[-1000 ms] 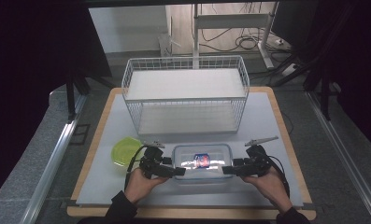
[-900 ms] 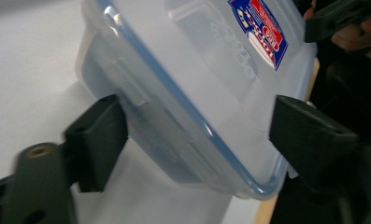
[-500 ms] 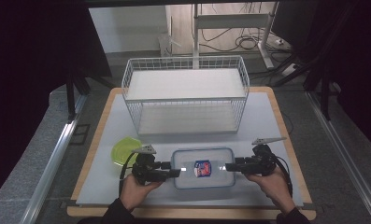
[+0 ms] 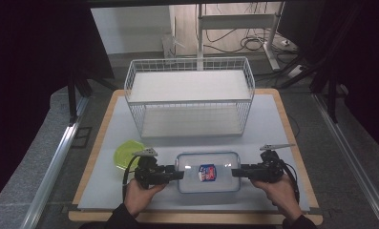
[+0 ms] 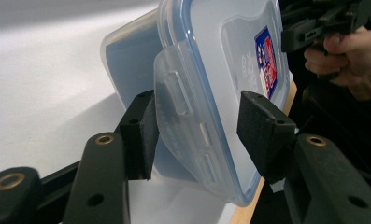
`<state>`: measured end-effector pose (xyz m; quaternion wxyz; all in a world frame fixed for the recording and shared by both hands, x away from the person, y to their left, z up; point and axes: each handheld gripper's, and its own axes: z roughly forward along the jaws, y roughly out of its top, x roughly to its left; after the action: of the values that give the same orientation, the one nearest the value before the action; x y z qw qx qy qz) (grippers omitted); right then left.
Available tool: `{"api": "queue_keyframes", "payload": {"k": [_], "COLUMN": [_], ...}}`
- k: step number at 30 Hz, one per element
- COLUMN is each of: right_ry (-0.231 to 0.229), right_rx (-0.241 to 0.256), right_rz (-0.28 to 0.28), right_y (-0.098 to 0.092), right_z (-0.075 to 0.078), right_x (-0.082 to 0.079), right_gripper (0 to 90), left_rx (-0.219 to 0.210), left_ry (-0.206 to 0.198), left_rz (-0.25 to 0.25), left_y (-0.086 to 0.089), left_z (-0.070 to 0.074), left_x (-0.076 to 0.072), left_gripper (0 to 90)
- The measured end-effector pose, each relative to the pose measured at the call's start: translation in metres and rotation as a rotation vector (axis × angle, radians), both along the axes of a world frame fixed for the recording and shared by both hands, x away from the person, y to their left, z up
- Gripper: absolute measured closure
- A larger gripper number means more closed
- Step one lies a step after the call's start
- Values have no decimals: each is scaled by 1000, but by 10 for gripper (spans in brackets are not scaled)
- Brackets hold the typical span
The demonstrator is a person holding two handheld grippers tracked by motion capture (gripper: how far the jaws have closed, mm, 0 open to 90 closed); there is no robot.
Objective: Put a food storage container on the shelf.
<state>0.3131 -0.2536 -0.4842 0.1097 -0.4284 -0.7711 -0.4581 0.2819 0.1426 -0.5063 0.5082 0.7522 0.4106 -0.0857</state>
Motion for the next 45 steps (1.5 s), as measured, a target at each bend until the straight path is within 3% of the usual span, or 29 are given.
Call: {"api": "queue_keyframes", "payload": {"k": [4, 7, 9, 14, 25, 45], "right_ry": [2, -39, -78, -84, -155, -212], "right_rx": [9, -14, -35, -33, -35, 28], "right_rz": [-19, -27, -22, -27, -24, -17], "right_y": [-1, 2, 6, 7, 12, 26], "right_z": [0, 4, 7, 7, 27, 70], "right_x": [-3, -8, -10, -10, -8, 21], "right_gripper": [512, 529, 530, 530, 528, 528], "left_rx": [2, 26, 39, 41, 51, 76], "left_ry": [-6, -55, -57, -56, -105, -183], "left_rz": [9, 29, 35, 37, 46, 89], "left_y": [-1, -1, -2, -1, 3, 17], "left_z": [1, 7, 8, 10, 27, 80], "left_x": [0, -2, -3, -2, 0, 16], "left_gripper": [497, 514, 509, 509, 506, 506]}}
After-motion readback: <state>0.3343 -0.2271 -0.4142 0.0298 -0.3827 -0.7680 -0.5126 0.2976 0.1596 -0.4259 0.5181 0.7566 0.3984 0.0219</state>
